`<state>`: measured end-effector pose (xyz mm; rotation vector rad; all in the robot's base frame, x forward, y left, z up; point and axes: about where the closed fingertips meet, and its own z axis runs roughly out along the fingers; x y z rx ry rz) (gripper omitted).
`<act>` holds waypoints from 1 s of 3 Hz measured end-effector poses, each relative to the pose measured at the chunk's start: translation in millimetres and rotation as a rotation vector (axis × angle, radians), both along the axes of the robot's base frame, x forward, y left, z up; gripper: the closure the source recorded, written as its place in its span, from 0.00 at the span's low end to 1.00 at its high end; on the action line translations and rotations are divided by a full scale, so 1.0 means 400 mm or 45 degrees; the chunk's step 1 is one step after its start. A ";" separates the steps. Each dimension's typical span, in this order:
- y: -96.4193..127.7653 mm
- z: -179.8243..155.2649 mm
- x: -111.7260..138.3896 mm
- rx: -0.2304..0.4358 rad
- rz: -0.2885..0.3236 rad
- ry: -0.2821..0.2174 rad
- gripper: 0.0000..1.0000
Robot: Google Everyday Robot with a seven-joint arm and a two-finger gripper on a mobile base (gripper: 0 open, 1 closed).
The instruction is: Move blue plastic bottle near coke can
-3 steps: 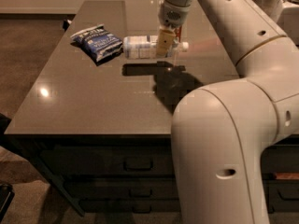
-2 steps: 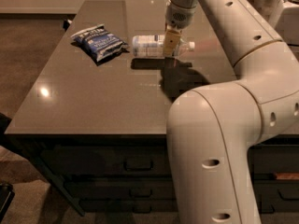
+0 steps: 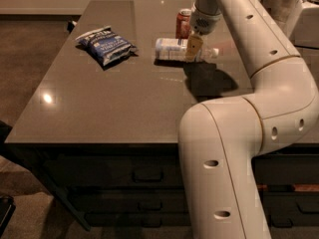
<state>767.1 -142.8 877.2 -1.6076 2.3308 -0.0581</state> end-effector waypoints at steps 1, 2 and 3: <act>-0.022 -0.011 0.012 0.017 -0.055 -0.006 0.82; -0.028 -0.014 0.022 0.018 -0.087 -0.014 0.60; -0.044 0.012 0.051 -0.007 -0.117 -0.088 0.36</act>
Offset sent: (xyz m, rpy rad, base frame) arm 0.0449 -0.0361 0.0325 -0.0148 0.0680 -0.0969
